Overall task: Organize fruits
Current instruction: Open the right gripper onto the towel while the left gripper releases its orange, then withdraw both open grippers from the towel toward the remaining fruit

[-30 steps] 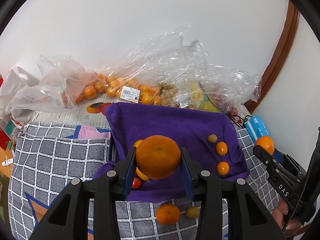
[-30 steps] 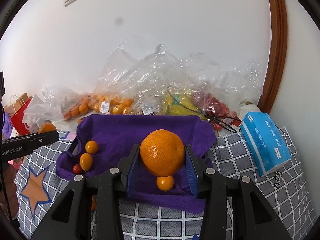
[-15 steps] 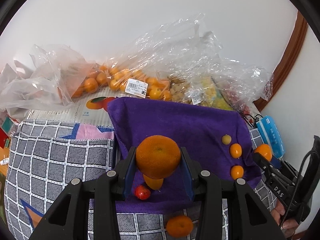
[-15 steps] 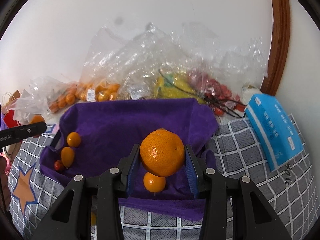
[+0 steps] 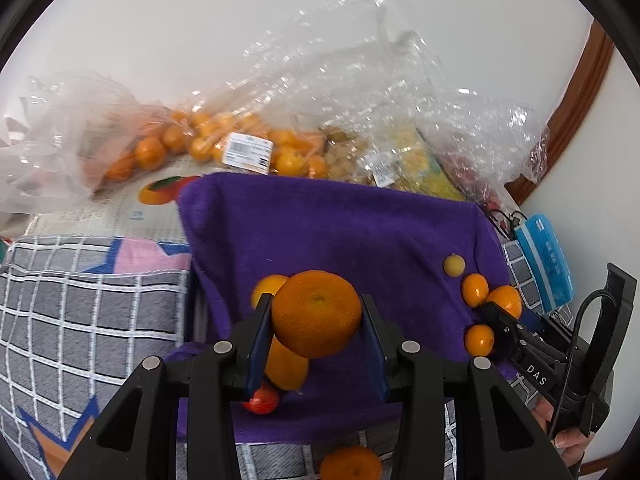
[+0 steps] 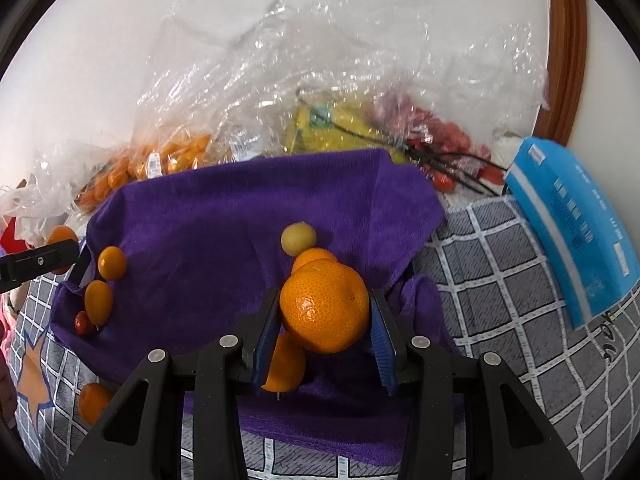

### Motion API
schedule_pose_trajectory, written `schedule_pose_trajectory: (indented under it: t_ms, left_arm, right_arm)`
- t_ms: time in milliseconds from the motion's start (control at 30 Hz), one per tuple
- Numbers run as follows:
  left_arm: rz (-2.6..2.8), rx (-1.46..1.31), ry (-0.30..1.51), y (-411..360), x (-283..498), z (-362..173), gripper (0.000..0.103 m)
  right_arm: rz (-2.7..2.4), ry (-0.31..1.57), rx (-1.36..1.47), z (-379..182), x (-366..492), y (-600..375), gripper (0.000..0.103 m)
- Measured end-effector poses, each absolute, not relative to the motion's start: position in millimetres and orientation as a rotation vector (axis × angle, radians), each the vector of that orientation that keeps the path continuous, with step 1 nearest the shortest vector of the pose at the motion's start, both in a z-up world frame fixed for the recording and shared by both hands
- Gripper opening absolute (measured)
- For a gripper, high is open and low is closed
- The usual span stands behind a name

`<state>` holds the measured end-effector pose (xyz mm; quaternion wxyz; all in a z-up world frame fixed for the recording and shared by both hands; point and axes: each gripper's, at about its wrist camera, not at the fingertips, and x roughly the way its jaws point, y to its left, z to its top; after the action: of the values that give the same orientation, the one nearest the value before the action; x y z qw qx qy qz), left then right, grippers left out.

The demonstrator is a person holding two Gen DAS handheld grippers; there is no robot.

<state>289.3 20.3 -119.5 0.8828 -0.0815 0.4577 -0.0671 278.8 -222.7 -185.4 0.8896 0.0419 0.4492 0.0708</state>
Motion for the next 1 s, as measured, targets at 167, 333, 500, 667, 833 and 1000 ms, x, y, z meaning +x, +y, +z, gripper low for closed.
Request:
schedule_pose_trajectory:
  t_ms: [167, 333, 500, 667, 833, 1000]
  left_arm:
    - [-0.150, -0.140, 0.981, 6, 297, -129, 0.039]
    - [-0.157, -0.110, 1.002, -7, 304, -139, 0.039]
    - [-0.164, -0.079, 1.027, -17, 310, -150, 0.039]
    - [-0.136, -0.034, 1.055, -23, 313, -160, 0.039]
    - [-0.135, -0.010, 1.076, -26, 314, -165, 0.040]
    - [-0.139, -0.012, 1.082, -26, 311, -162, 0.040]
  right_arm:
    - [0.143, 0.920, 0.074, -186, 276, -225, 0.043]
    - [0.153, 0.888, 0.062, -177, 271, -224, 0.046]
    - [0.155, 0.849, 0.067, -167, 266, -227, 0.047]
    - [0.137, 0.843, 0.064, -160, 264, -233, 0.047]
    - [0.146, 0.803, 0.078, -145, 256, -234, 0.047]
    - [0.139, 0.808, 0.039, -142, 250, -231, 0.048]
